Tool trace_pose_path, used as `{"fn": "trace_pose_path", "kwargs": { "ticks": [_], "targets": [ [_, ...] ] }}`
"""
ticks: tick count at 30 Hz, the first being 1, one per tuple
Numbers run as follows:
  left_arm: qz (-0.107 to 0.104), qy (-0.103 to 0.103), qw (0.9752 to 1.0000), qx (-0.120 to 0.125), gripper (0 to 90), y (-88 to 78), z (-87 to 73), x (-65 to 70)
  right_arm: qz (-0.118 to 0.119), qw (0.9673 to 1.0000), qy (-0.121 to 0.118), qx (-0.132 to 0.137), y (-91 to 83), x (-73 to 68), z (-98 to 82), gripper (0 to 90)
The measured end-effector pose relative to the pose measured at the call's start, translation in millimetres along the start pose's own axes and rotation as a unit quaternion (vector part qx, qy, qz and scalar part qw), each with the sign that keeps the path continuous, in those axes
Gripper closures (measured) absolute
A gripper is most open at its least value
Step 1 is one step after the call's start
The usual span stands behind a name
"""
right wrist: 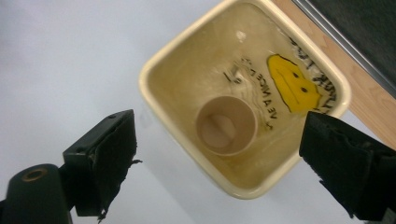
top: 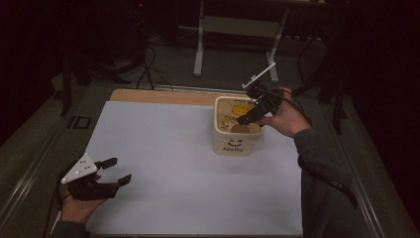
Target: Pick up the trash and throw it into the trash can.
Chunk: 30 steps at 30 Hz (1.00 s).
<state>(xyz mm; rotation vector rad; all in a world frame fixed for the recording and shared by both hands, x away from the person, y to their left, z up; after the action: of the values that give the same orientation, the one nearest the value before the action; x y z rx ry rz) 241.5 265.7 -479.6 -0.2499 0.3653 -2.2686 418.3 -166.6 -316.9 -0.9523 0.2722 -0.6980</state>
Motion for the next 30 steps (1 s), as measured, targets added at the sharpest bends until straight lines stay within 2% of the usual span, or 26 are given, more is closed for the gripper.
{"fn": "trace_pose_path", "kwargs": {
  "ticks": [5,10,13,25,27,30],
  "targets": [
    [0.0,-0.001,1.0,0.002,22.1,-0.4,0.0,-0.7,0.001,0.9996,-0.015,0.022,-2.5,-3.9,-13.1,10.5],
    [0.0,0.001,1.0,-0.002,22.1,1.2,0.2,0.3,-0.004,0.9988,-0.013,0.047,-6.4,-6.8,-26.0,10.5],
    [0.0,0.001,1.0,-0.002,22.2,1.1,0.1,-0.4,-0.003,0.9971,-0.008,0.076,-8.2,-9.5,-34.8,11.2],
    [0.001,0.001,1.0,-0.003,22.3,1.3,-0.1,0.0,0.007,0.9923,-0.005,0.124,0.5,-22.3,-74.1,11.9],
    [0.001,0.001,1.0,-0.004,22.3,1.6,-0.2,0.2,0.009,0.9895,-0.001,0.144,0.9,-26.2,-84.5,12.0],
    [0.001,0.002,1.0,-0.004,22.3,1.4,-0.2,-0.1,0.011,0.987,0.001,0.16,1.5,-29.5,-92.8,12.0]
  ]
}}
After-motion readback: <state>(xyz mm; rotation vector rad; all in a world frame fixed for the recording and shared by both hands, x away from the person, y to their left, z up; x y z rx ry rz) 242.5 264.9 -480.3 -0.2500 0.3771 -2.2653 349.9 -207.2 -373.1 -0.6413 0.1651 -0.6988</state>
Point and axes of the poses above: each handheld gripper's, and its own axes: y roughly forward along the jaws, z roughly out of its top, x roughly to its right, the point moved 2 cm from there along y, roughly forward along the jaws, and after that the axes turned 6 degrees about x, right-handed, at the moved point
